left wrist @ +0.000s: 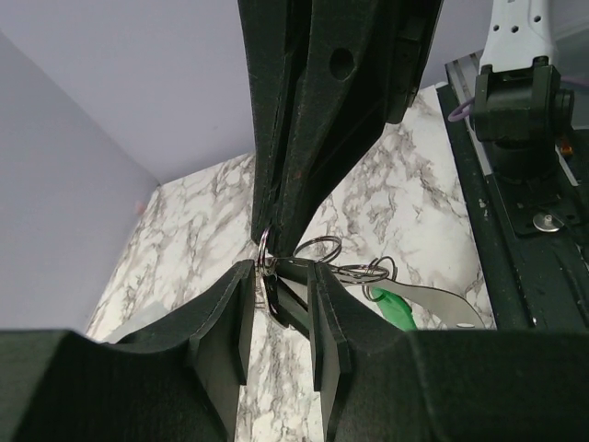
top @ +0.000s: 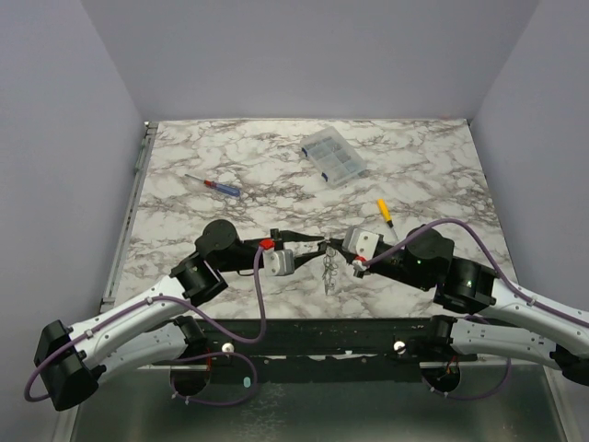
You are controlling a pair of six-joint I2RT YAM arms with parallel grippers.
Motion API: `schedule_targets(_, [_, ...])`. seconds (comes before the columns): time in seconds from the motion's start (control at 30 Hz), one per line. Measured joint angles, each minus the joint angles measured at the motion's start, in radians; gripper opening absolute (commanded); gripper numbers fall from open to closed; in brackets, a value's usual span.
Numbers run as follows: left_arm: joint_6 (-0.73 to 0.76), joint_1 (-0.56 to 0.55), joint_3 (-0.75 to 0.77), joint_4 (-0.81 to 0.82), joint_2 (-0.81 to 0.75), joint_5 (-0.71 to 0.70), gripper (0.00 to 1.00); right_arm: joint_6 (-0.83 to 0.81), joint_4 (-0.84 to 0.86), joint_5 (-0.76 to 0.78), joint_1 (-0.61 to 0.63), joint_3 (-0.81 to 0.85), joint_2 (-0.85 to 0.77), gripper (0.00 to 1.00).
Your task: Put the keys on the keyring
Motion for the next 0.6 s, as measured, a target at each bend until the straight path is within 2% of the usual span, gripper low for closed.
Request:
schedule_targets(0.17, [-0.005,0.0,0.0,0.001,0.011,0.018,0.32,0.003,-0.002,-0.012,0.0,0.0,0.001,0.01])
schedule_targets(0.23, [-0.006,0.0,0.0,0.0,0.015,0.02,0.27,0.004,-0.002,-0.015,0.0,0.0,0.002,0.01])
schedule_targets(0.3, [-0.007,0.0,0.0,0.001,0.015,0.02,0.2,0.004,-0.003,-0.018,0.0,0.0,0.003,0.01])
schedule_targets(0.43, [-0.01,0.0,0.0,0.0,0.015,0.02,0.0,0.004,-0.012,-0.036,0.0,0.0,0.003,0.01])
schedule_targets(0.6, [-0.018,0.0,0.0,-0.008,0.015,0.023,0.0,0.004,-0.023,-0.042,-0.001,0.0,0.003,0.01])
